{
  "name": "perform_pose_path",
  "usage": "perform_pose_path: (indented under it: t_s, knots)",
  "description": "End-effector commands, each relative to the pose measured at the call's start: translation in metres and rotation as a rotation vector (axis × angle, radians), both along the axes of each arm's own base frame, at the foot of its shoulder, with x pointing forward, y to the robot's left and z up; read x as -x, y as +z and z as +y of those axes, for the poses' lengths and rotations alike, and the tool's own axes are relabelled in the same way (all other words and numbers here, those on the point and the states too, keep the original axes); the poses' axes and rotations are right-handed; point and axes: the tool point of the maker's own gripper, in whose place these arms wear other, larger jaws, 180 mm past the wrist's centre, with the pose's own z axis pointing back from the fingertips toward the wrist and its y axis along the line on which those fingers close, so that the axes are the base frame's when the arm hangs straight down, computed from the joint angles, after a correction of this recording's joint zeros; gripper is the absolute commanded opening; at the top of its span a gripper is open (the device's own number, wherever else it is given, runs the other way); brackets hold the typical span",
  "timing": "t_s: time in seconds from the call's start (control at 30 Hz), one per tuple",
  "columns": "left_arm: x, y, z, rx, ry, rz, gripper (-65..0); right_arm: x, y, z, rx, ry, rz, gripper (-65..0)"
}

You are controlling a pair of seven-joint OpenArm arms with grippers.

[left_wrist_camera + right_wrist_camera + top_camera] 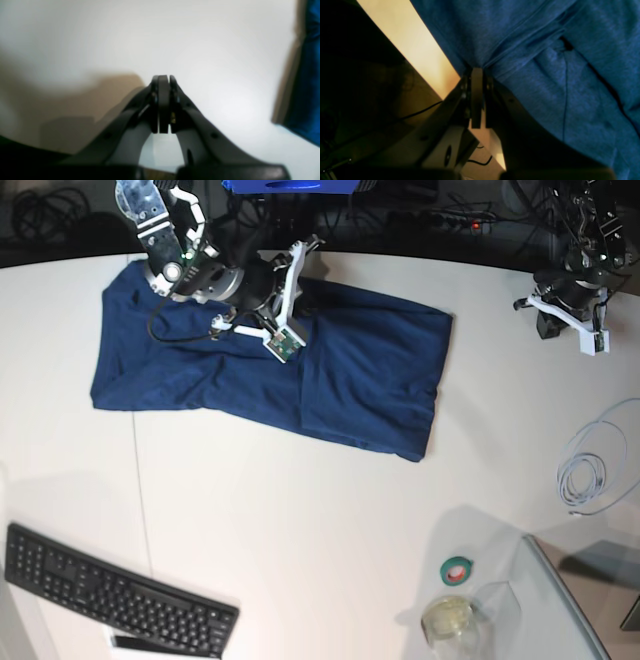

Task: Layout the t-shirt on the table in an organized manner, then fold the t-shirt properly
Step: 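Fold the held end with the right gripper over toward the middle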

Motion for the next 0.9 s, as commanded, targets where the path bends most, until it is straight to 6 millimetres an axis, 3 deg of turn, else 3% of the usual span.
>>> perform_pose_path:
  t_s: [0.0,0.23,0.4,0.53,0.87]
  knots:
    - [-0.007,0.011,0.011,-0.023,-0.001,-0.034,-65.0,-0.003,0.014,0.007,-0.043,0.0,-0.034,-64.1]
    - [-0.006,0.007,0.013,-0.017,0.009,-0.026,-65.0,0.011,0.016,0.007,-0.047,0.003,-0.015,-64.1]
    - [-0.008,0.008,0.013,-0.017,0.009,-0.029,-65.0,0.03,0.005,0.027,-0.053,0.077,0.03,-64.1]
    - [-0.012,0.009,0.013,-0.016,0.009,-0.037,-65.0,0.03,-0.007,0.026,-0.039,0.081,0.055,-64.1]
    - [-0.012,0.009,0.013,-0.016,0.009,-0.037,-65.0,0.019,-0.007,0.025,-0.053,0.066,0.025,-64.2]
